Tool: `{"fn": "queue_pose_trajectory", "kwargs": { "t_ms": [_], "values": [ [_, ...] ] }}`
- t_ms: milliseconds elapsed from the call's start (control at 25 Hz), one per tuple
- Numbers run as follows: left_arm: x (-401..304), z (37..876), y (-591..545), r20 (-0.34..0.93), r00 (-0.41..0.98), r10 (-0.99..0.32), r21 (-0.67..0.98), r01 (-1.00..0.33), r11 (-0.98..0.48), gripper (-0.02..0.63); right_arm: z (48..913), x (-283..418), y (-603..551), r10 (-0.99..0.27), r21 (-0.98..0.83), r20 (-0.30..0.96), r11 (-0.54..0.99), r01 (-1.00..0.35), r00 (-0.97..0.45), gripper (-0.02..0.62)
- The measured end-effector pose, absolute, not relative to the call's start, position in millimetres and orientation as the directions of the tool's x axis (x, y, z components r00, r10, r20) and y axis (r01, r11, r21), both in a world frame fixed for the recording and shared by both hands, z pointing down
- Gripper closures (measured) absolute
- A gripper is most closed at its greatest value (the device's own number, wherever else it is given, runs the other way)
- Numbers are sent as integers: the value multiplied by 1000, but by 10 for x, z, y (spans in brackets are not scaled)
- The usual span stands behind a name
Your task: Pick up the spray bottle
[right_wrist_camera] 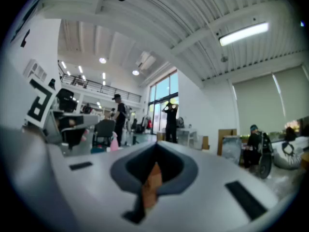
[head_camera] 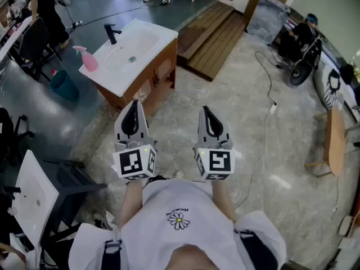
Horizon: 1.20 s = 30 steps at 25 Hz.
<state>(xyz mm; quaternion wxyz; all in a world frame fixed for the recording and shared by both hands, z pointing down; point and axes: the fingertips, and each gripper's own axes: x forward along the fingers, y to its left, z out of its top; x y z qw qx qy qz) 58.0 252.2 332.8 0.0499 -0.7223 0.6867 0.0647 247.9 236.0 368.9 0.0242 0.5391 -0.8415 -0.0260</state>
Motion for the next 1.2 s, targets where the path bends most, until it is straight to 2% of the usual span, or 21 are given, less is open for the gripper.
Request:
{"fn": "queue_pose_trajectory", "kwargs": {
  "t_ms": [640, 1200],
  "values": [
    [797, 3369, 2322, -150, 88, -985, -2, -996, -89, 586, 3633, 2624, 2251, -892, 6, -52, 449, -893, -449, 566],
    [867, 3446, 2016, -141, 94, -986, 41, -994, -101, 586, 3912, 2742, 2133, -885, -9, 11, 466, -885, -466, 565]
  ]
}}
